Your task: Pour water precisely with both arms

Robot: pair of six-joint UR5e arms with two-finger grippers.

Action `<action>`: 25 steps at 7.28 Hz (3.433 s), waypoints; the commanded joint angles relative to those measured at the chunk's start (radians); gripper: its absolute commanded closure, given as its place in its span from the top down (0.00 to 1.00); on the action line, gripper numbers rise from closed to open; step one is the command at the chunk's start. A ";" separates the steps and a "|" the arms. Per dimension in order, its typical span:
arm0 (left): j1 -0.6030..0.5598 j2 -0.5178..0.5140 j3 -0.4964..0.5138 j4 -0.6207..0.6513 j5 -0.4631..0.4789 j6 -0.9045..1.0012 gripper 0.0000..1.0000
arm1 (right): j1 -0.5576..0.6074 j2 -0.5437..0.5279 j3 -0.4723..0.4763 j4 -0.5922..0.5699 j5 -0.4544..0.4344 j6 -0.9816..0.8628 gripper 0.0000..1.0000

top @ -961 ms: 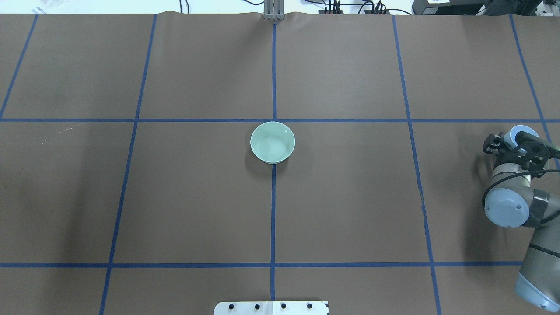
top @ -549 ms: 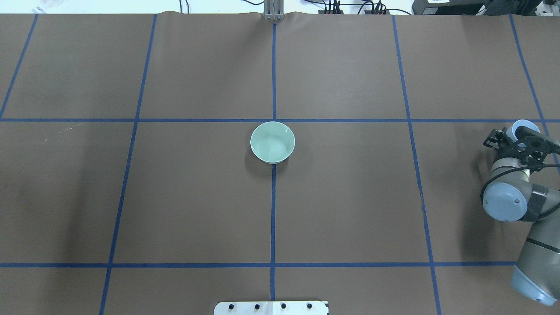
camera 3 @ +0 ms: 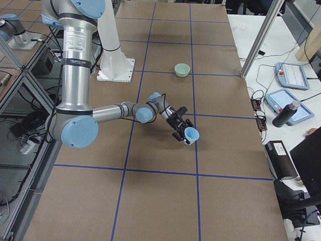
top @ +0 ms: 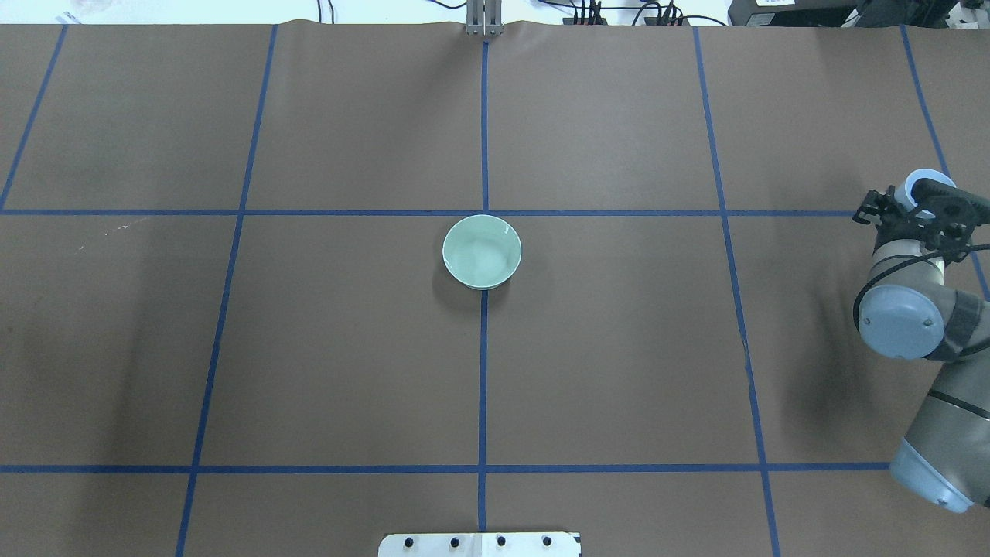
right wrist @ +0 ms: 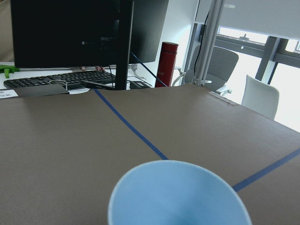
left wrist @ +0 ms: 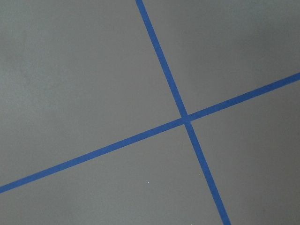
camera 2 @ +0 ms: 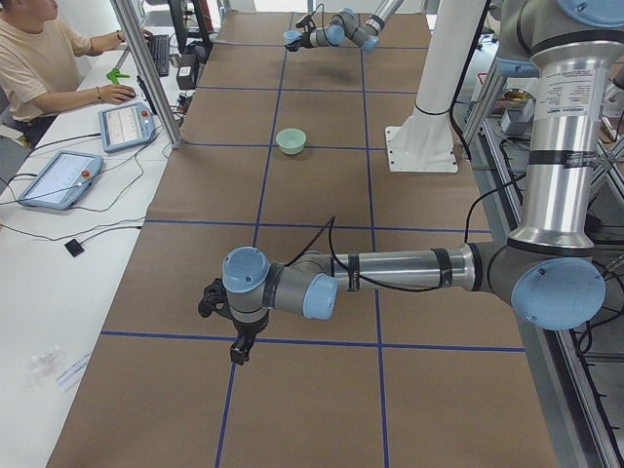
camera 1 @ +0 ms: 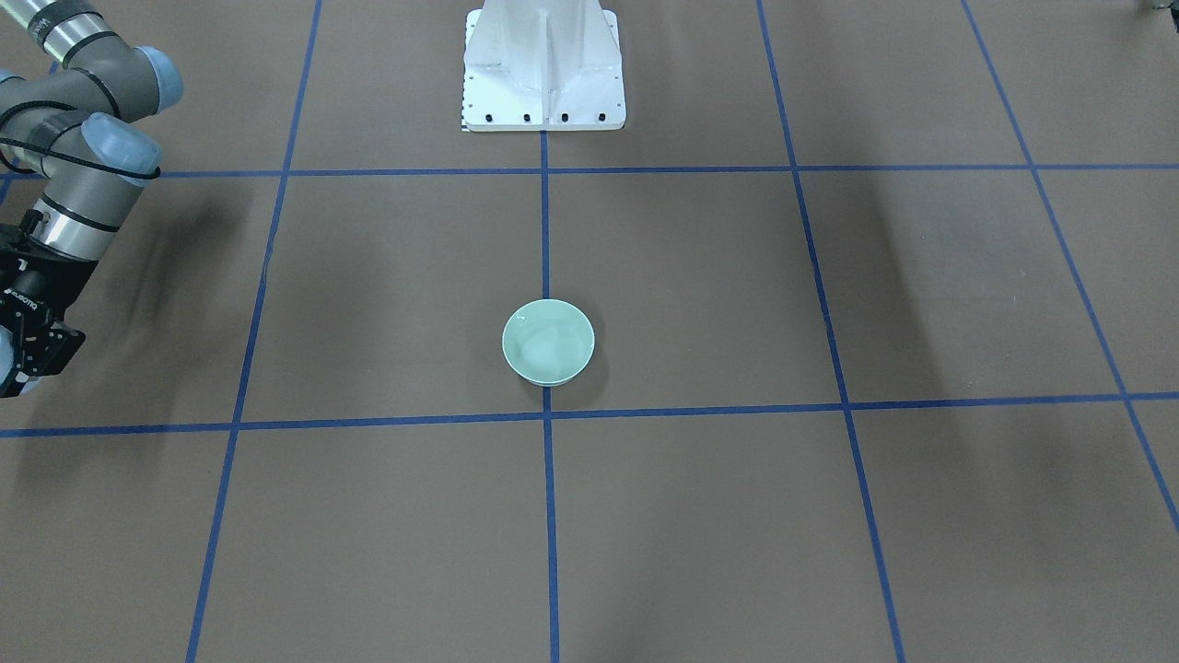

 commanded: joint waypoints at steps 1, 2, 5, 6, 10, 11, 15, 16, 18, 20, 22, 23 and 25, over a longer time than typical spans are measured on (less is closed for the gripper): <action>0.000 0.021 -0.017 0.004 -0.002 -0.112 1.00 | 0.001 0.063 0.023 0.168 0.041 -0.179 0.00; 0.000 0.021 -0.016 0.007 -0.001 -0.115 1.00 | 0.000 0.072 0.018 0.354 0.096 -0.346 0.00; 0.000 0.021 -0.016 0.006 -0.001 -0.112 1.00 | -0.003 0.136 0.020 0.578 0.350 -0.961 0.00; 0.000 0.021 -0.016 0.006 -0.002 -0.112 1.00 | -0.002 0.188 0.023 0.598 0.445 -1.122 0.00; 0.000 0.021 -0.014 0.006 -0.001 -0.115 1.00 | -0.017 0.389 -0.012 0.563 0.805 -1.239 0.00; 0.000 0.021 -0.011 0.007 -0.002 -0.115 1.00 | -0.017 0.475 -0.025 0.408 0.901 -1.256 0.00; 0.000 0.023 -0.002 0.007 -0.002 -0.112 1.00 | -0.069 0.627 -0.031 -0.007 0.932 -1.284 0.00; 0.000 0.023 -0.001 0.007 -0.002 -0.112 1.00 | -0.077 0.667 -0.041 -0.105 0.932 -1.282 0.00; 0.000 0.029 -0.001 0.004 -0.002 -0.112 1.00 | -0.086 0.734 -0.046 -0.295 0.934 -1.282 0.00; 0.000 0.031 0.001 0.004 -0.002 -0.112 1.00 | -0.086 0.797 -0.083 -0.410 0.975 -1.284 0.00; 0.000 0.035 0.001 0.006 -0.002 -0.112 1.00 | -0.086 0.836 -0.117 -0.476 1.000 -1.277 0.00; 0.000 0.037 0.001 0.004 -0.002 -0.112 1.00 | -0.086 0.856 -0.121 -0.528 1.026 -1.276 0.00; 0.000 0.037 0.001 0.004 -0.002 -0.112 1.00 | -0.086 0.915 -0.129 -0.662 1.043 -1.277 0.00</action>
